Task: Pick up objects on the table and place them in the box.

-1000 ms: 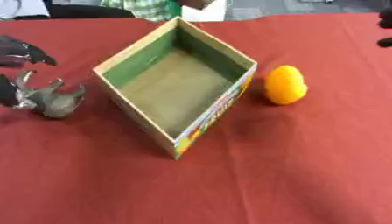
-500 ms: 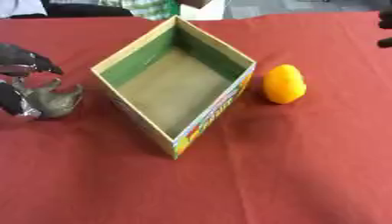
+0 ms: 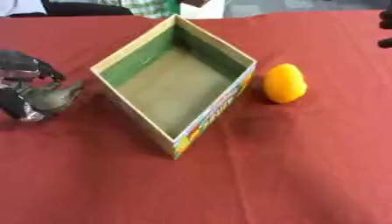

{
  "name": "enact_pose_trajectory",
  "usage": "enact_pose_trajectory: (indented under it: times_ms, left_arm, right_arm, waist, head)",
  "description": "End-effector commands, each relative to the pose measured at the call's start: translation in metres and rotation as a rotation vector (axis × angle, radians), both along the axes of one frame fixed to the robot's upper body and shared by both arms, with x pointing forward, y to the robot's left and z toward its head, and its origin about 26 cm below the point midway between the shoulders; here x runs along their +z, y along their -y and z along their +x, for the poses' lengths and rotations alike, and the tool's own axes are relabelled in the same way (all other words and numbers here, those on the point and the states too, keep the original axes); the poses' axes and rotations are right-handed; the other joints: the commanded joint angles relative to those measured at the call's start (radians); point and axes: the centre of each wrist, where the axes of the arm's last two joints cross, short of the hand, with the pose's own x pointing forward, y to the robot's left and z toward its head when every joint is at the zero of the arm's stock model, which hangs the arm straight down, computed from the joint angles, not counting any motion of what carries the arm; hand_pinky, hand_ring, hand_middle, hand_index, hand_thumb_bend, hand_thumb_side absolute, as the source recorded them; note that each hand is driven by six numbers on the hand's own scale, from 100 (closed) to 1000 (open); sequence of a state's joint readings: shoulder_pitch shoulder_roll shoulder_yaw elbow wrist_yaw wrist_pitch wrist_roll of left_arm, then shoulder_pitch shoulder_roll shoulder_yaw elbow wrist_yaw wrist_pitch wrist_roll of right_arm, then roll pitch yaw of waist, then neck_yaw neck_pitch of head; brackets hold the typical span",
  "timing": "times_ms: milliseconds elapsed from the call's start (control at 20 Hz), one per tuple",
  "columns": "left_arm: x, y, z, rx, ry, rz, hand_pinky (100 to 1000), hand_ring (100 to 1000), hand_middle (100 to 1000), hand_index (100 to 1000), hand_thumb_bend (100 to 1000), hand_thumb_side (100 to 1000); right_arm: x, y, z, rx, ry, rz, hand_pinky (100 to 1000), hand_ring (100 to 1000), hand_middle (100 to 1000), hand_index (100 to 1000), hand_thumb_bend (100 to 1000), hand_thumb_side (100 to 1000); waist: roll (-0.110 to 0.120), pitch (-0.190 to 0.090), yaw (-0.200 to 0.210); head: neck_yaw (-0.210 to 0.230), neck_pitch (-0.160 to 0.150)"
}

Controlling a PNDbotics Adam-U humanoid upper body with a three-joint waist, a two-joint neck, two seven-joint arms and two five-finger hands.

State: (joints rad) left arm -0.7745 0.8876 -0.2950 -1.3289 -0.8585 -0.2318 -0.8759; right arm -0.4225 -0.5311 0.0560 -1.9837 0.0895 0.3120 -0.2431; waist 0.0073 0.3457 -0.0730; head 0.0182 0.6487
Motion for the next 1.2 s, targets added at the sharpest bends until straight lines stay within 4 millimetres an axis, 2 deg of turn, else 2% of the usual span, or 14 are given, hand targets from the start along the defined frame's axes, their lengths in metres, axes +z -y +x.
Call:
enact_pose_trajectory:
  times_ms: [50, 400, 550, 700, 750, 800, 950, 1050, 1100, 1150, 1200]
  left_arm:
    - [-0.001, -0.007, 0.001, 0.013, -0.04, 0.064, 763, 870, 877, 1000, 377, 501]
    - [-0.008, -0.006, 0.005, -0.001, -0.061, 0.048, 736, 839, 818, 972, 356, 510]
    - [-0.007, -0.003, 0.005, -0.003, -0.055, 0.026, 715, 819, 791, 948, 301, 504]
    - [-0.002, 0.002, 0.004, -0.006, -0.035, 0.005, 687, 798, 771, 919, 193, 498]
    - [0.0, 0.004, 0.003, -0.007, -0.028, -0.003, 685, 796, 769, 916, 183, 497]
    - [0.002, 0.005, 0.003, -0.008, -0.02, -0.012, 666, 780, 752, 895, 100, 477]
    - [0.009, 0.009, 0.001, -0.005, 0.002, -0.041, 626, 750, 729, 859, 100, 439]
    - [0.011, 0.011, 0.0, 0.0, 0.012, -0.064, 576, 712, 699, 804, 100, 417]
    - [0.012, 0.012, -0.001, 0.004, 0.015, -0.074, 563, 699, 684, 776, 100, 371]
    - [0.013, 0.012, -0.001, 0.008, 0.016, -0.082, 563, 699, 684, 776, 100, 371]
    - [0.013, 0.013, -0.001, 0.012, 0.017, -0.09, 539, 676, 658, 737, 100, 298]
  right_arm:
    - [0.007, 0.0, -0.003, 0.006, 0.029, -0.003, 669, 777, 703, 849, 100, 997]
    - [0.006, 0.0, -0.003, 0.003, 0.026, 0.005, 668, 777, 702, 849, 100, 996]
    - [0.006, 0.0, -0.003, 0.0, 0.027, 0.009, 668, 777, 702, 849, 100, 996]
    - [0.005, 0.0, -0.003, -0.003, 0.023, 0.012, 668, 777, 702, 849, 100, 997]
    - [0.004, 0.0, -0.003, -0.004, 0.022, 0.013, 668, 777, 702, 849, 100, 997]
    - [0.004, 0.0, -0.003, -0.004, 0.02, 0.013, 668, 777, 701, 849, 100, 997]
    - [0.003, 0.0, -0.003, -0.006, 0.019, 0.014, 668, 777, 701, 849, 100, 997]
    - [0.004, 0.0, -0.003, -0.006, 0.019, 0.014, 668, 777, 701, 849, 100, 998]
    - [0.004, 0.0, -0.003, -0.006, 0.019, 0.013, 668, 777, 701, 849, 100, 998]
    - [0.004, 0.0, -0.003, -0.005, 0.019, 0.013, 668, 777, 701, 849, 100, 998]
    - [0.004, 0.0, -0.003, -0.005, 0.019, 0.013, 669, 778, 701, 850, 100, 998]
  waist:
    - [-0.001, -0.015, 0.0]
    - [-0.003, -0.013, 0.0]
    - [-0.004, -0.013, -0.001]
    - [-0.004, -0.013, -0.001]
    - [-0.004, -0.013, -0.001]
    - [-0.004, -0.014, 0.0]
    - [-0.003, -0.015, 0.0]
    - [-0.002, -0.016, 0.001]
    - [-0.002, -0.016, 0.0]
    - [-0.002, -0.016, 0.0]
    - [-0.002, -0.017, 0.0]
  head:
    - [0.004, -0.013]
    - [0.007, -0.013]
    - [0.008, -0.013]
    - [0.008, -0.012]
    - [0.008, -0.011]
    - [0.008, -0.011]
    - [0.008, -0.011]
    - [0.008, -0.01]
    - [0.007, -0.01]
    - [0.007, -0.01]
    - [0.007, -0.011]
